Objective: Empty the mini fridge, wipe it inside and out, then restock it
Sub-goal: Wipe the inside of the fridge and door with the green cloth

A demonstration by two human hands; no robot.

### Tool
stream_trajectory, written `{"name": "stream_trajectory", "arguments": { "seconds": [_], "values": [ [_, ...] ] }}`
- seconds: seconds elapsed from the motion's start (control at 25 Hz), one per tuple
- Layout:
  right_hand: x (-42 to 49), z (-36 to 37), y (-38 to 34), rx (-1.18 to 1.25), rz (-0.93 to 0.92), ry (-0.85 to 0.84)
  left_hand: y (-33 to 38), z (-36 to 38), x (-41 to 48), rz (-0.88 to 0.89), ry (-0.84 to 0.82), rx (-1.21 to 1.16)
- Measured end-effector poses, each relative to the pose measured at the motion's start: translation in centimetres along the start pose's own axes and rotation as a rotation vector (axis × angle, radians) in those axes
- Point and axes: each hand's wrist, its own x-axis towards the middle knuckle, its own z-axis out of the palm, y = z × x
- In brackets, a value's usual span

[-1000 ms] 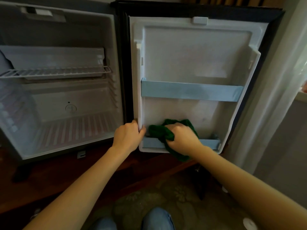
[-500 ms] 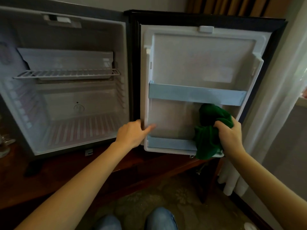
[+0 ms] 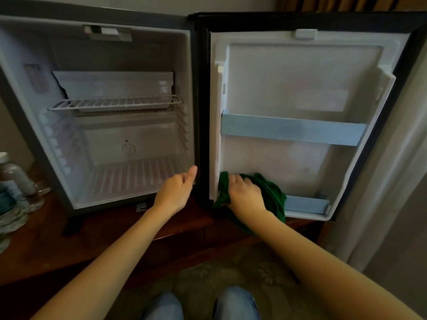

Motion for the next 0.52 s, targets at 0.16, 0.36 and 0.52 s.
{"name": "stream_trajectory", "arguments": {
  "seconds": [0.16,0.36,0.52],
  "values": [
    [2.6,-1.8,2.0,0.224,0.018,-0.319,1.8,1.1,0.4,0.066,-0.020,0.075],
    [3.5,-1.0,2.2,0.248,-0.019,-0.377,4.6,2.1,2.2,0.094,-0.007,0.322],
    [3.1,-0.6,3.1,0.273,-0.045,-0.334,6.0,3.3,2.4,0.094,0.072,0.531]
  ]
}}
